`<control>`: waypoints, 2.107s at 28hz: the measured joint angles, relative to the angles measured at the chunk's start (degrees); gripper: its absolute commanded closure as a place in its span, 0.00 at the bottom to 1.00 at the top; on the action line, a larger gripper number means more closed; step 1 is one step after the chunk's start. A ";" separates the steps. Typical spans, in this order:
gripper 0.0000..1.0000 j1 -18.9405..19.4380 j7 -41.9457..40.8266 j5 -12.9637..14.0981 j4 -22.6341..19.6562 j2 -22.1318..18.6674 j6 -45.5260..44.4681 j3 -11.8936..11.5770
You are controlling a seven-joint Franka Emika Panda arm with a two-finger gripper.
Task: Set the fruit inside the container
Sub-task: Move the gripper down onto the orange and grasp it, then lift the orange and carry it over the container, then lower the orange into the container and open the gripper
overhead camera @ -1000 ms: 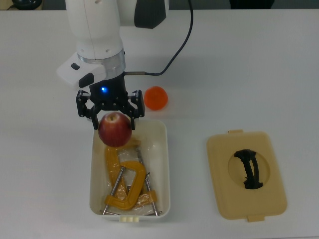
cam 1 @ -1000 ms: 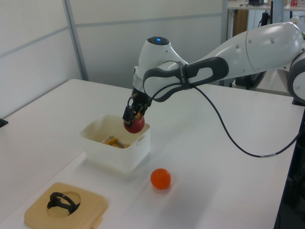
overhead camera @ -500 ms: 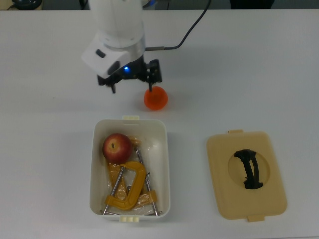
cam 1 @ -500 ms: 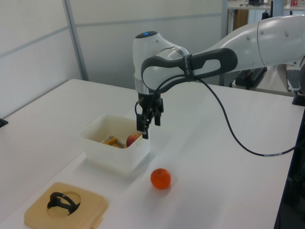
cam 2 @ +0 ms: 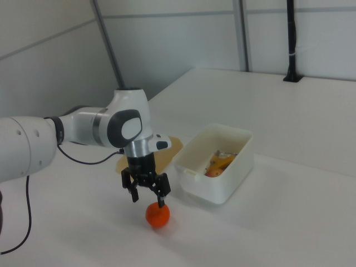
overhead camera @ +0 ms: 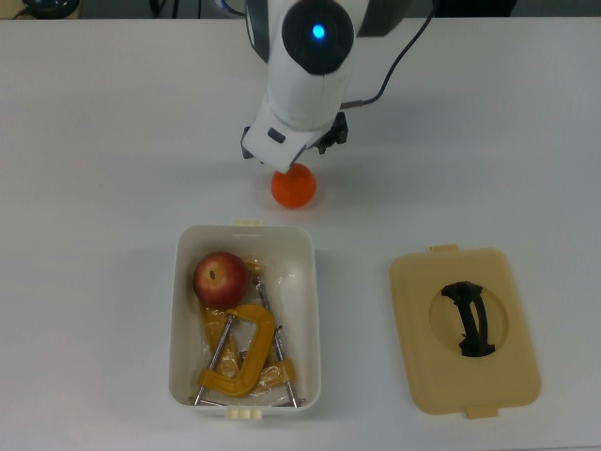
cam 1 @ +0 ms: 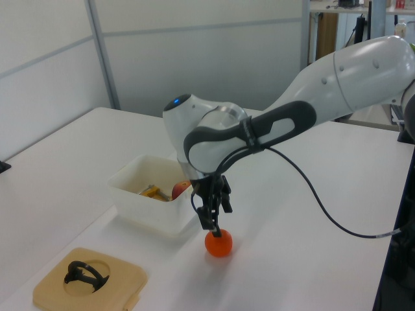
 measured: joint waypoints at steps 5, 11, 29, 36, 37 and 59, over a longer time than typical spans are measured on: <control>0.00 0.32 0.00 -2.11 -0.06 2.69 0.09 0.00; 0.00 0.70 0.00 -3.23 -0.05 4.62 1.68 0.00; 0.76 2.04 0.00 -5.51 1.24 6.70 5.72 0.01; 0.75 1.63 0.07 -3.90 5.15 4.26 5.73 -0.46; 0.75 1.42 0.07 -3.22 5.90 3.81 5.73 -0.53; 0.38 -4.37 6.20 1.31 12.82 5.10 26.02 -1.30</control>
